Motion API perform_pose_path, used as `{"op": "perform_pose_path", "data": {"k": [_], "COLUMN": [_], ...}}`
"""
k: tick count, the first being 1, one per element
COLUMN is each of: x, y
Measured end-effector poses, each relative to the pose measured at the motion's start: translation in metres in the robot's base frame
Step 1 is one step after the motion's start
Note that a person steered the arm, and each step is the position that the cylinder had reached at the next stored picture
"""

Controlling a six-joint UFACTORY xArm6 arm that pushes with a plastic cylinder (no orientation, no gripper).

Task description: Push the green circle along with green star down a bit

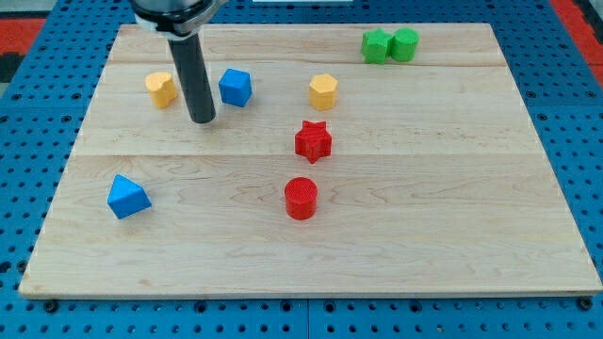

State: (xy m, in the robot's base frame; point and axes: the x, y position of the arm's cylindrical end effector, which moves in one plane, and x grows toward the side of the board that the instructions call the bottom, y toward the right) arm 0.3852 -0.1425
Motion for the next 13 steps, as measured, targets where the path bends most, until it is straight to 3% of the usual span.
{"op": "perform_pose_path", "data": {"k": [2,3,5,8,9,10,12,13], "x": [-0.032,-0.027,-0.012,-0.015,-0.082,-0.123,-0.164,-0.164], "y": [-0.042,-0.04,0.125,0.305,0.35,0.339,0.325,0.268]}}
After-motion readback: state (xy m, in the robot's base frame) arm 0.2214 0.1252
